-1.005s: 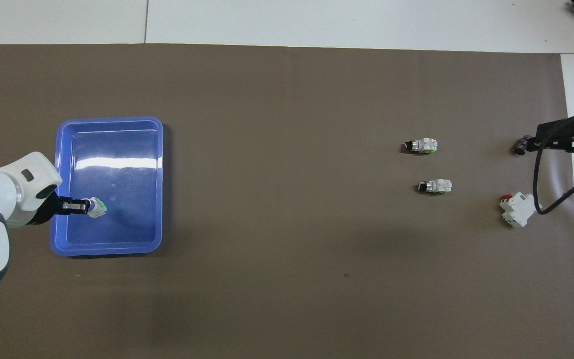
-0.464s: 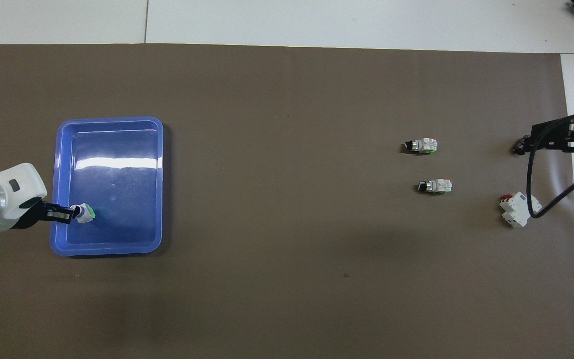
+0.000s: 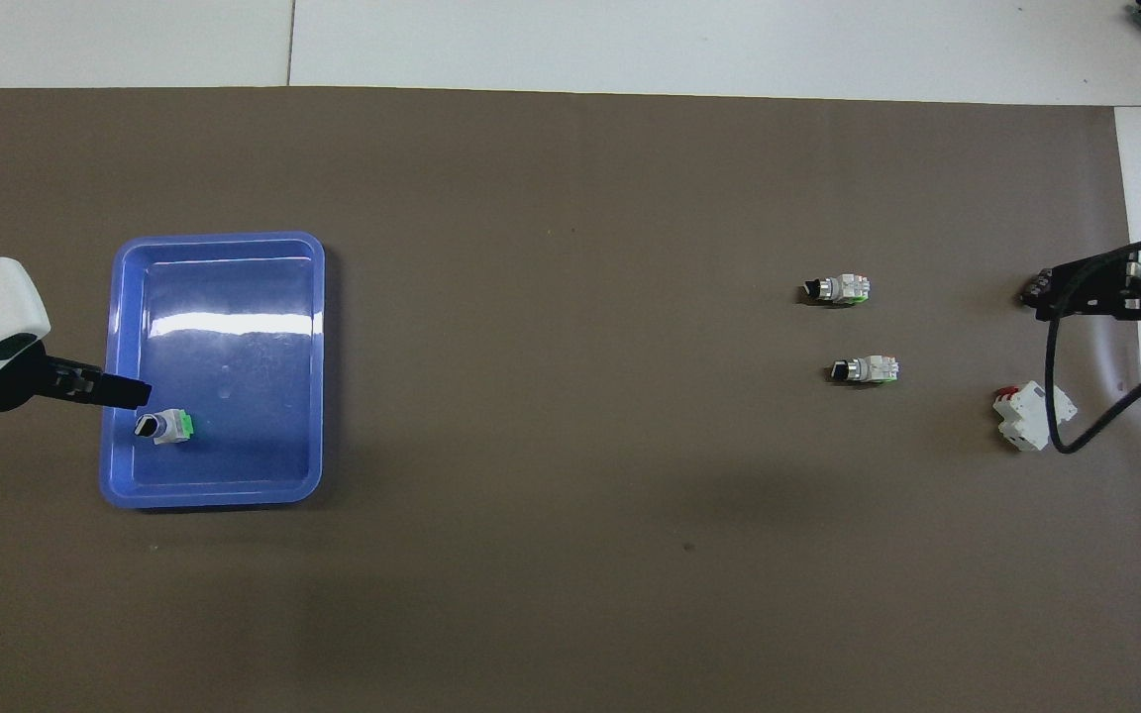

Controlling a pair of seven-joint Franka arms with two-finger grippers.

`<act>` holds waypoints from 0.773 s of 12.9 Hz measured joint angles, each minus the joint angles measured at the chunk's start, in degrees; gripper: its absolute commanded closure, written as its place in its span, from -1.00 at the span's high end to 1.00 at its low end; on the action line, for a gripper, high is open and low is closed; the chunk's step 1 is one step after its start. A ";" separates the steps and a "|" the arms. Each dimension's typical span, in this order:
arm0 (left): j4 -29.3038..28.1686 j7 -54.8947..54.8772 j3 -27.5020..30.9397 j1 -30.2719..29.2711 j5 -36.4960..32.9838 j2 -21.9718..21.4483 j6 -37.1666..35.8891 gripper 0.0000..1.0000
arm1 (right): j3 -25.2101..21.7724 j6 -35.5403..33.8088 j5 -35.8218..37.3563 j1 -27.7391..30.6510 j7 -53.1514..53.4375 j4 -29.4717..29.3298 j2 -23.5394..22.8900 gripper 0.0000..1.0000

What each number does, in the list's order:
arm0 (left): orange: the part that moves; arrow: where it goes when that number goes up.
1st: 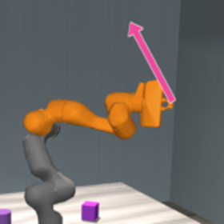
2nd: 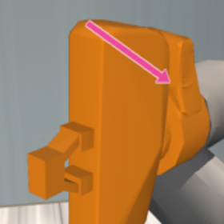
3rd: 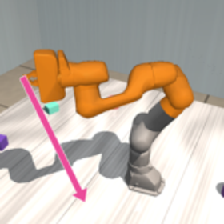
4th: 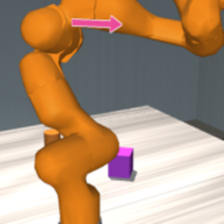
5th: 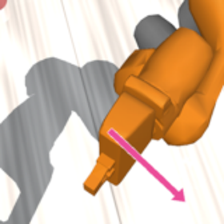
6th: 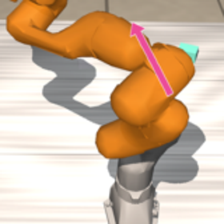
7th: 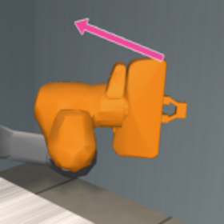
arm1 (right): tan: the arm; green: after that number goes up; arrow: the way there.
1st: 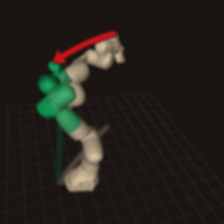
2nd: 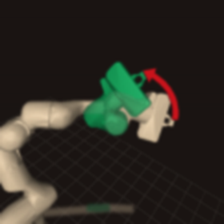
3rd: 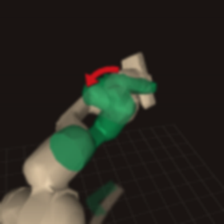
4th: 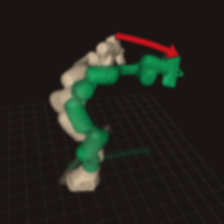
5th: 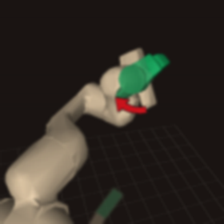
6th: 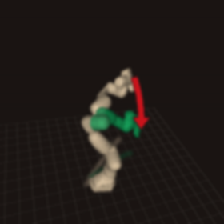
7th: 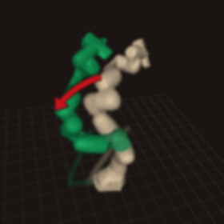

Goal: Turn and place switch with both arms

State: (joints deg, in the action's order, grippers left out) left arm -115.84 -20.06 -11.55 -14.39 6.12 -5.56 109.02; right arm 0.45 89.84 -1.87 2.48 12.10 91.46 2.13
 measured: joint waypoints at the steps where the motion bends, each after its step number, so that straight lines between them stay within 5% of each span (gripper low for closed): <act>1: 2.56 2.95 -0.05 1.07 -0.58 0.06 -2.80 0.78 | -0.39 -1.00 0.00 -0.28 0.01 0.32 0.57 1.00; 5: 10.11 17.69 -0.47 8.94 -3.37 0.23 -10.97 0.78 | -4.90 -1.67 0.05 -3.49 -1.77 2.03 2.61 1.00; 10: 22.21 23.67 -0.58 13.47 -3.54 2.85 -24.67 0.79 | -4.73 -1.60 3.63 -4.02 -3.06 2.02 2.72 1.00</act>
State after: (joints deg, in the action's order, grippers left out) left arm -93.63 3.61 -12.13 -0.92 2.58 -2.71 84.35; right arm -4.28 88.23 1.76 -1.55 9.03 93.48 4.85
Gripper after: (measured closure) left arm 0.106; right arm 0.000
